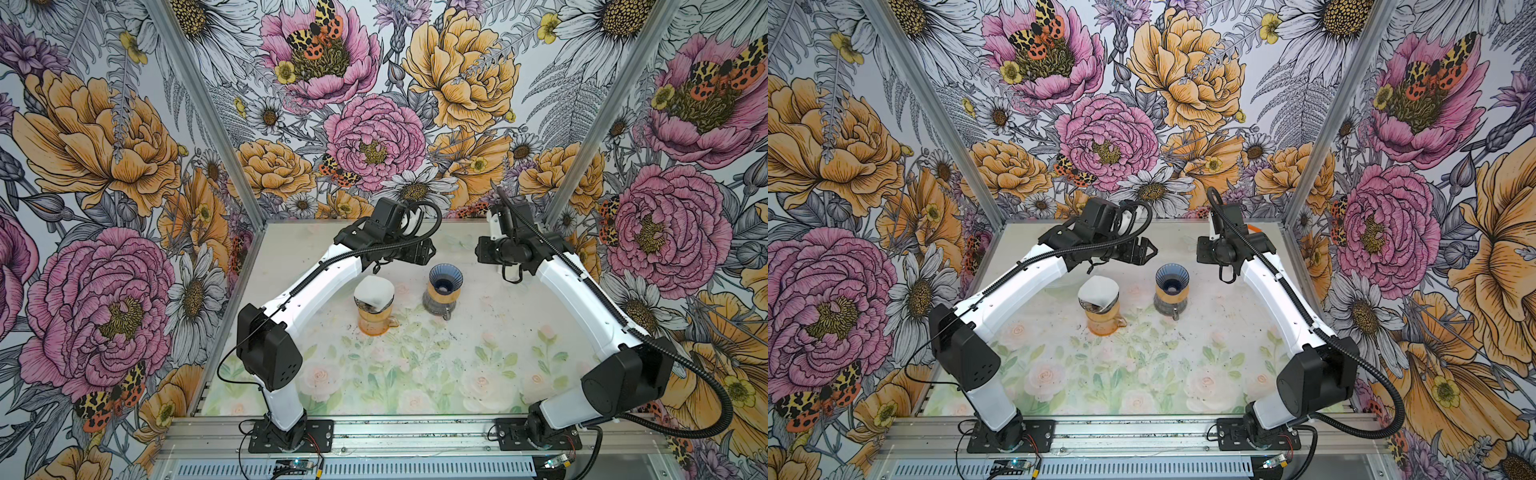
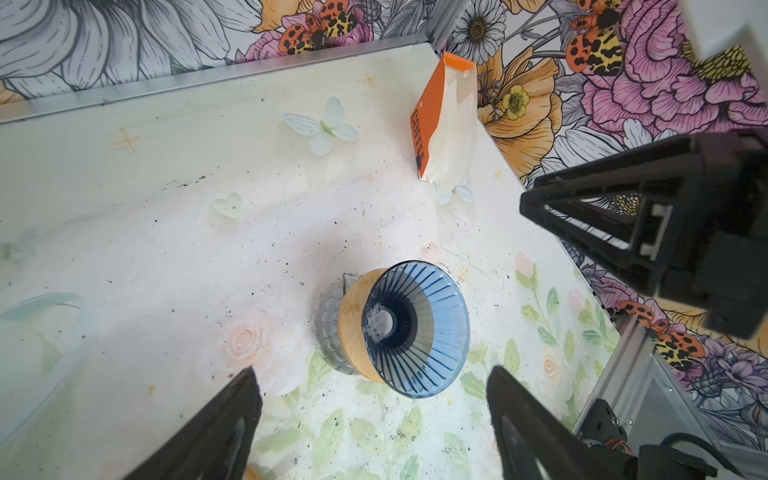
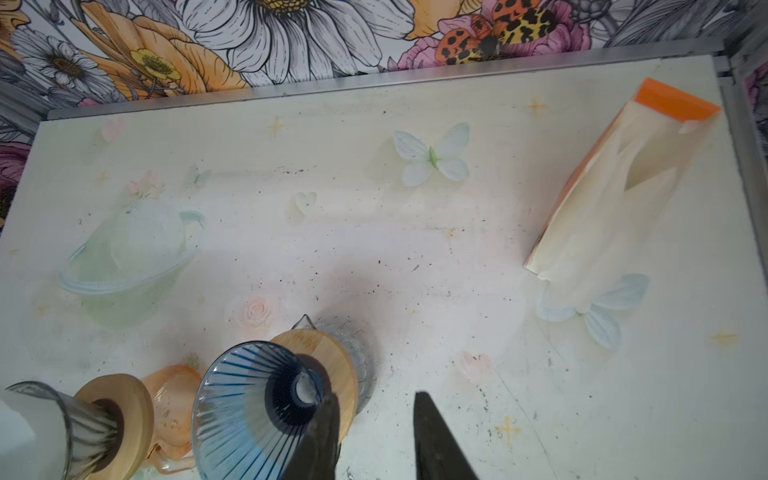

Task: Place the coffee filter in the dripper
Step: 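Open both grippers and lift them away from the blue dripper, then move the right gripper to the white coffee bag with orange label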

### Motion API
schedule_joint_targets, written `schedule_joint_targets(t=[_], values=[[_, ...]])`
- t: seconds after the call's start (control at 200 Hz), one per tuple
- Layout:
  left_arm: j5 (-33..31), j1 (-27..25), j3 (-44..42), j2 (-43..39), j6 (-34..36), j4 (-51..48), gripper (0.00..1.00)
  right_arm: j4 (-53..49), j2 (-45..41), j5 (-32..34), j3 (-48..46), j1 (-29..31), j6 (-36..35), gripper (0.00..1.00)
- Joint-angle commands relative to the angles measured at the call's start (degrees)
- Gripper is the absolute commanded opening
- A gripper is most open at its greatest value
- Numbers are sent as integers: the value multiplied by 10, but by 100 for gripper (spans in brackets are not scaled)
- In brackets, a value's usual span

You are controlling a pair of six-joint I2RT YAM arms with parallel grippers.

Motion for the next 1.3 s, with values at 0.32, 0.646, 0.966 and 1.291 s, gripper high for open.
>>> schedule_joint_targets(t=[0.32, 0.646, 0.966, 1.291], values=[[-50, 44, -188, -149, -4, 130, 99, 70, -31, 92, -99, -80, 19, 27], [-43, 110, -324, -254, -36, 224, 99, 185, -14, 6, -199, -173, 51, 26], [-25, 168, -384, -311, -58, 233, 99, 255, 75, -23, -203, -210, 65, 26], [-14, 177, -385, -318, -64, 227, 99, 300, 167, -34, -178, -224, 76, 25]])
